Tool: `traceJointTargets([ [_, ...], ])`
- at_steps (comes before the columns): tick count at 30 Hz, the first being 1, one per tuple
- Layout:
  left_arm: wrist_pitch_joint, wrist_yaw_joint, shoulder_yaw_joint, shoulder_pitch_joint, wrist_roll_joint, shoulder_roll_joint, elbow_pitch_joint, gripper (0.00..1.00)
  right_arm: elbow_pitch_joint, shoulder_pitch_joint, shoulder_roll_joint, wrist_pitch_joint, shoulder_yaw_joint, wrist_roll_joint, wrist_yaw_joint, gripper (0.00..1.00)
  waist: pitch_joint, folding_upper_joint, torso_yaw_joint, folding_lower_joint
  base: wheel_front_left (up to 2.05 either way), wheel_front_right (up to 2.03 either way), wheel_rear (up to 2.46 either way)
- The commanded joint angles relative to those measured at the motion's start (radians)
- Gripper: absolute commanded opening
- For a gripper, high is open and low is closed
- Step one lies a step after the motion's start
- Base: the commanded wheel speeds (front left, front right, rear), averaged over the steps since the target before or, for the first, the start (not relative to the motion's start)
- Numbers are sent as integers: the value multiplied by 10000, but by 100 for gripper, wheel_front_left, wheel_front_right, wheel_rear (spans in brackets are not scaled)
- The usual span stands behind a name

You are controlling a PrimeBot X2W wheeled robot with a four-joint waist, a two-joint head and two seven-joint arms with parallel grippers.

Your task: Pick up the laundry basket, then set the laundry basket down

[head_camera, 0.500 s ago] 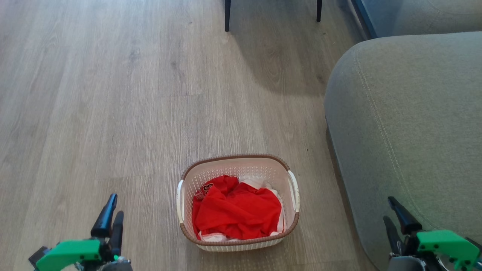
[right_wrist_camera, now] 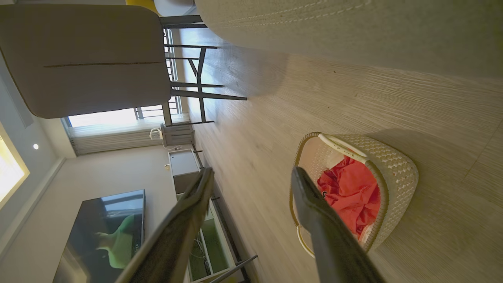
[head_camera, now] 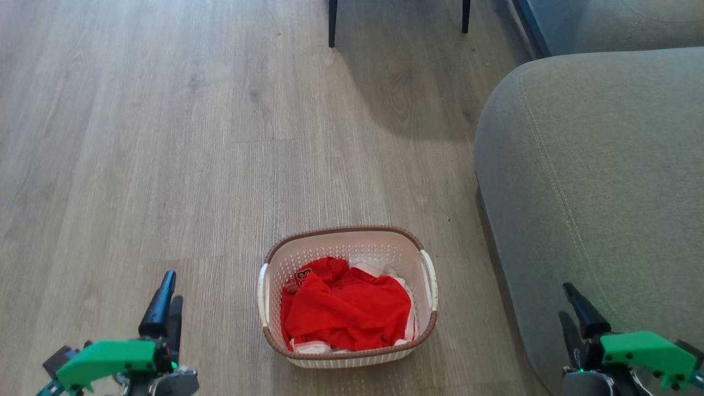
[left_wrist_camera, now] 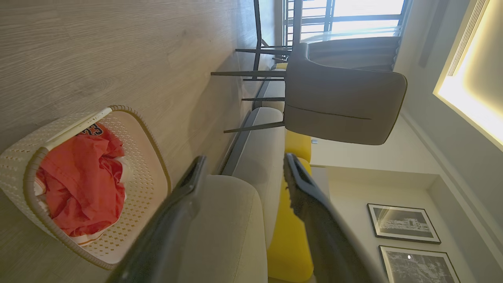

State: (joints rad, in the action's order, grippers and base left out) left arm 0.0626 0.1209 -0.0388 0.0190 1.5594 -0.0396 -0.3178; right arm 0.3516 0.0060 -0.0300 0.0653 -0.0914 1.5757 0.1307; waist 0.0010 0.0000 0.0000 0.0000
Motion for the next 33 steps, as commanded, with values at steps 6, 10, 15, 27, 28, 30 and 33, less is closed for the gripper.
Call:
traceJointTargets([
  [6, -282, -119, 219, -392, -873, -58, 631, 100, -676, -402, -70, -303, 91, -802, 0, 100, -19, 0, 8, 0, 0, 0, 0],
  [10, -399, -189, 295, -398, -1374, -59, 799, 100, -881, -391, -75, -420, 153, -1385, 0, 100, -33, 0, 13, 0, 0, 0, 0],
  [15, -545, -289, 427, -394, -2205, -62, 1007, 100, -1119, -388, -82, -566, 318, -2286, 0, 100, -50, 0, 18, 0, 0, 0, 0],
  [27, -868, -518, 690, -387, -4456, -67, 1387, 100, -1478, -406, -96, -890, 804, -4477, 0, 100, -81, 0, 35, 0, 0, 0, 0],
  [28, -897, -538, 708, -381, -4658, -68, 1417, 100, -1491, -406, -97, -919, 845, -4653, 0, 100, -82, 0, 37, 0, 0, 0, 0],
  [30, -956, -576, 736, -368, -5050, -69, 1475, 100, -1495, -409, -100, -978, 938, -5020, 0, 100, -83, 0, 39, 0, 0, 0, 0],
  [33, -1044, -643, 779, -347, -5627, -84, 1566, 100, -1484, -417, -104, -1066, 1076, -5495, 0, 100, -83, 0, 36, 0, 0, 0, 0],
])
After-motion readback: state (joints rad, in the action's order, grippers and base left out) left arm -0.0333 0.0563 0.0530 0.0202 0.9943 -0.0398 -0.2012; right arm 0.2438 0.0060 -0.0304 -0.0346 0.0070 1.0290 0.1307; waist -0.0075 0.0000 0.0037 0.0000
